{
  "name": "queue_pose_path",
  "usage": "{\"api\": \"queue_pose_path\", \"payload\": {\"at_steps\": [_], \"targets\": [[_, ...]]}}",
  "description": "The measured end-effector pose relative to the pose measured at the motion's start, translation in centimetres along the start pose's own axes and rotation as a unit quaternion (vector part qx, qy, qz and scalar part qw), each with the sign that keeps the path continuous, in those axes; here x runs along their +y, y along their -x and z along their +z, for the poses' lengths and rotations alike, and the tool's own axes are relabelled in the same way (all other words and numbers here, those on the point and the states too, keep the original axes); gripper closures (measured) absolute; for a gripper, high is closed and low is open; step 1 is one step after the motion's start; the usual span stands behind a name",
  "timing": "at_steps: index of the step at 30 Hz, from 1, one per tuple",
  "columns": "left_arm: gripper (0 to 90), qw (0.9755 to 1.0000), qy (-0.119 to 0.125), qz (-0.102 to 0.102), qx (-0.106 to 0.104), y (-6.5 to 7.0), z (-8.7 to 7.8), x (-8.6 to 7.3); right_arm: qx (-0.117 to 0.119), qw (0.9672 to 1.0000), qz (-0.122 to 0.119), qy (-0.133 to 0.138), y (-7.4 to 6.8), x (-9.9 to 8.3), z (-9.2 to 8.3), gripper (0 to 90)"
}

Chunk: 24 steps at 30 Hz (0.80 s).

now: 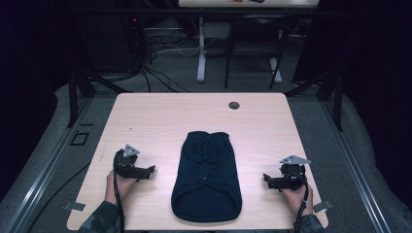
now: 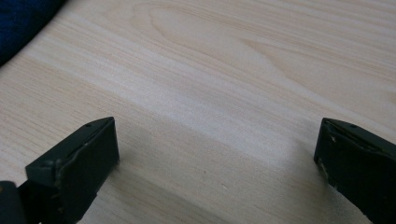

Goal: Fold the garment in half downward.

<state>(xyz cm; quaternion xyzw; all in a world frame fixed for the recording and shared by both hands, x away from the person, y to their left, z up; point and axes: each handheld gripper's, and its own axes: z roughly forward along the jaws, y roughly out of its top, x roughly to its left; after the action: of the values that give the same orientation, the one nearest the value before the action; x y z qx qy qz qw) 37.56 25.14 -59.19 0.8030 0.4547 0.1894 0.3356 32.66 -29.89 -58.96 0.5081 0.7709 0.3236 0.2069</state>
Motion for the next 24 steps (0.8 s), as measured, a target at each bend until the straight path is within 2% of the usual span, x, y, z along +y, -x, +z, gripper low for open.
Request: {"api": "queue_pose_path", "payload": {"at_steps": [12,15,18,20,24], "targets": [[0.2,1.0000,0.001,0.000,0.000,0.0,0.0,0.0,0.000,1.0000,0.001,0.002,-0.1,0.0,0.0,0.1],[0.5,1.0000,-0.002,-0.002,-0.003,0.0,0.0,0.1,0.011,0.9998,-0.015,-0.010,-0.1,0.3,0.0,0.0],[0.9,1.0000,-0.001,-0.006,-0.004,-0.1,0.0,0.2,0.010,0.9998,-0.011,-0.010,-0.1,0.3,0.1,0.0],[0.3,0.9999,0.002,-0.008,-0.008,-0.1,-0.1,0.4,0.017,0.9995,-0.018,-0.019,-0.3,0.7,0.0,0.0],[0.6,0.9998,-0.005,0.014,-0.010,0.4,-0.2,0.9,0.024,0.9989,-0.029,-0.028,-0.6,1.2,-0.1,0.0]]}}
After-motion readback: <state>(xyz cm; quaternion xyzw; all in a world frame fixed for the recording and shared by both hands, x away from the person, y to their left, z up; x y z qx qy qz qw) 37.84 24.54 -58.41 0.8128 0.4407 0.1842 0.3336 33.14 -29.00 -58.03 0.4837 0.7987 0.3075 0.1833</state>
